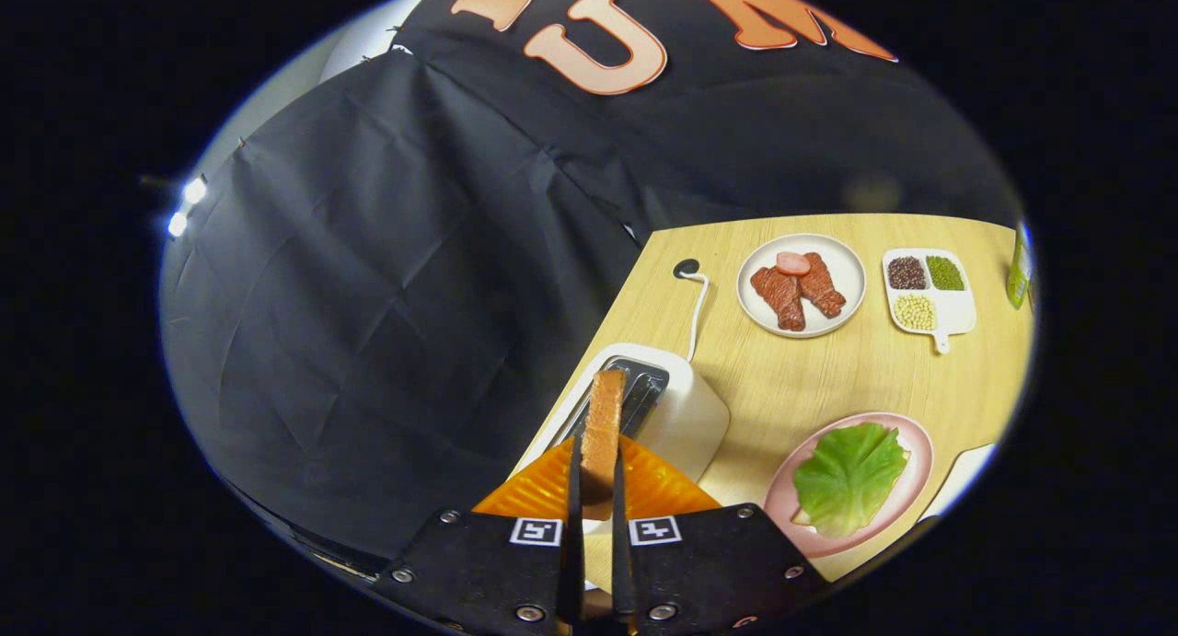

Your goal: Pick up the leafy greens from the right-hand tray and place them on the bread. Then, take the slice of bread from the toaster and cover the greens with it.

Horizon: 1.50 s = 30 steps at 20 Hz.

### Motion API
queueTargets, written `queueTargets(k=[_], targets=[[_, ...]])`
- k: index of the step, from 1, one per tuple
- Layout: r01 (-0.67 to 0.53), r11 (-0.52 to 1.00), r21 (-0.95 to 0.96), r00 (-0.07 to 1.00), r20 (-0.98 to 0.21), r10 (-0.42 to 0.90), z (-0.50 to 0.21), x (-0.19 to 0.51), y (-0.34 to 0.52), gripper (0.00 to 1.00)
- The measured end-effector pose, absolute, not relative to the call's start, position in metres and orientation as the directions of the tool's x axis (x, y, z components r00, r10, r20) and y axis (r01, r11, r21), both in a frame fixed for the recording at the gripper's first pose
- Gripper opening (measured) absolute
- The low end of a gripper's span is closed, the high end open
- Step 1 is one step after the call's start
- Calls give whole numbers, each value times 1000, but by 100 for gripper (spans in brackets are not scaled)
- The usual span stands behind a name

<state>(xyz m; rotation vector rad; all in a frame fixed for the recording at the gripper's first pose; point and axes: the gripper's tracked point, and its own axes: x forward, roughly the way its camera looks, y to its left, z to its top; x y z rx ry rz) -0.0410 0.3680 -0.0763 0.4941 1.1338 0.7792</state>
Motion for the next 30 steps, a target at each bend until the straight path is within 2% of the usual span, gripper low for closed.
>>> queueTargets(k=[6,15,20,30], targets=[[-276,622,733,272,-561,781,-65,-42,338,12],[-185,664,725,308,-599,739,-119,-44,288,12],[-128,670,731,269,-625,733,-153,-56,268,12],[-53,670,741,264,-637,724,-201,-66,231,12]])
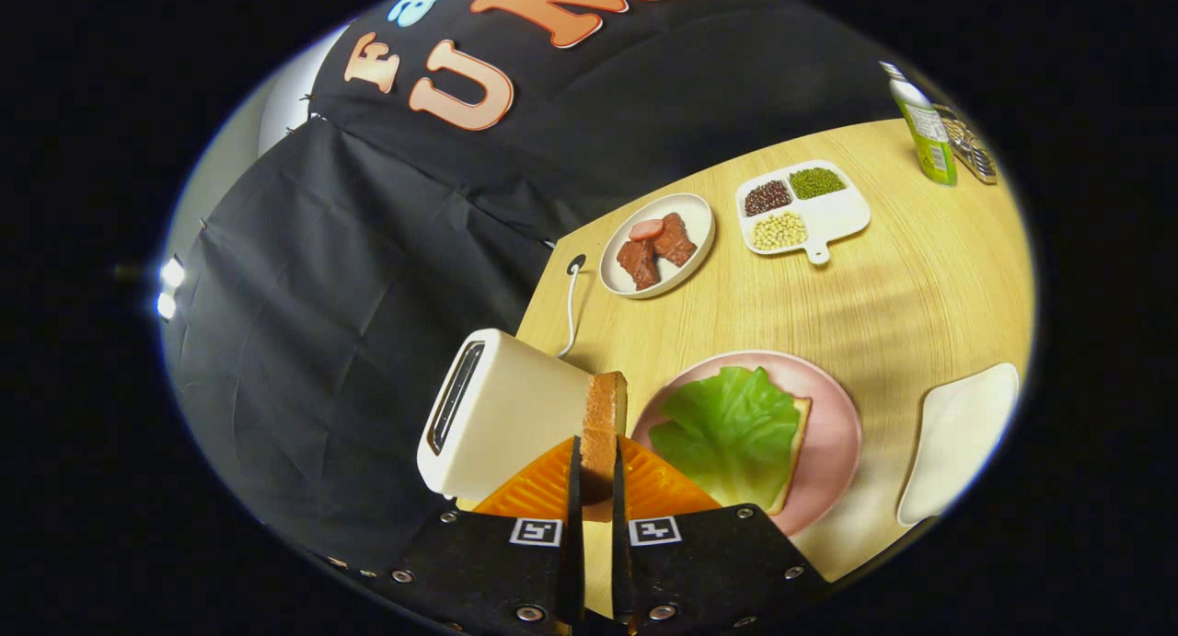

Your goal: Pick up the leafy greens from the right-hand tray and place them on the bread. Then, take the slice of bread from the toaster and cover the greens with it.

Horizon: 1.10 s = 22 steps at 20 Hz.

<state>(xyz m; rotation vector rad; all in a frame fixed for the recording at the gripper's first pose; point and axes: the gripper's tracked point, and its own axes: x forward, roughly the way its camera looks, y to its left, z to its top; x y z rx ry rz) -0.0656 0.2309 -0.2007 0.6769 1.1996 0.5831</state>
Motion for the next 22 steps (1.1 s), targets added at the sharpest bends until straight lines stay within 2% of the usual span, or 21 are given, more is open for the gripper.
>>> queueTargets(k=[8,11,13,17,18,22], targets=[[28,716,698,249,-699,671,-255,-75,192,12],[21,747,664,233,-730,642,-268,-81,182,12],[12,752,659,243,-731,637,-269,-80,181,16],[-34,818,574,327,-767,552,-276,-68,160,33],[-46,829,557,361,-765,534,-273,-62,155,43],[-157,877,454,562,-689,457,-247,-27,129,60]])
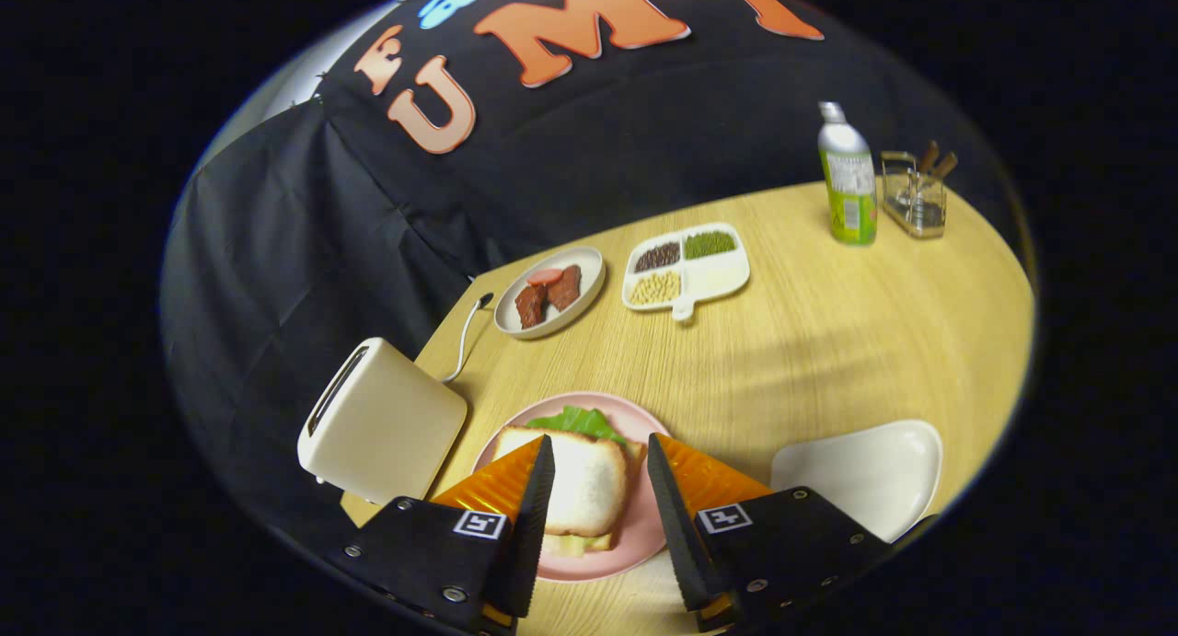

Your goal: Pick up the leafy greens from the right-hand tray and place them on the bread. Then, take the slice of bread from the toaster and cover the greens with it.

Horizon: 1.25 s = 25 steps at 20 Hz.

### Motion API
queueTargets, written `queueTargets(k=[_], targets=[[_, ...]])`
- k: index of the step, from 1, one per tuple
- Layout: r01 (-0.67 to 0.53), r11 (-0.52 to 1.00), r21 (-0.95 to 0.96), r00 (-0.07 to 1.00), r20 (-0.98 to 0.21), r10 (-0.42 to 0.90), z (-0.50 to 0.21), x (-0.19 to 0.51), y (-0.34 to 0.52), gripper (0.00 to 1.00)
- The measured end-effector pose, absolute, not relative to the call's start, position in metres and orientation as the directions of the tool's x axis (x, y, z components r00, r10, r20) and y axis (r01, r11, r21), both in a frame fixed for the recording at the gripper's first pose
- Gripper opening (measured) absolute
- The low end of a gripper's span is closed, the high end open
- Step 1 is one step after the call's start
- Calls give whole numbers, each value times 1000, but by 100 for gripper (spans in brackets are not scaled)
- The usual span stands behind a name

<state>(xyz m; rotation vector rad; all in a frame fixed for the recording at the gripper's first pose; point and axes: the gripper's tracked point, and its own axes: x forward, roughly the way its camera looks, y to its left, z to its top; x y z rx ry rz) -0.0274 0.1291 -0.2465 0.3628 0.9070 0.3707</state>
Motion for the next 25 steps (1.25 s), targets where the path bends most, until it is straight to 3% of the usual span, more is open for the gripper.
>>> queueTargets(k=[3,4,8,19,25], targets=[[-213,920,328,699,-606,378,-215,-8,110,75],[-223,926,304,733,-574,365,-203,-4,106,84],[-233,959,160,864,-418,279,-154,7,88,97],[-201,979,44,972,-113,205,-63,-8,66,98],[-143,989,33,989,-45,144,-40,-8,56,98]])
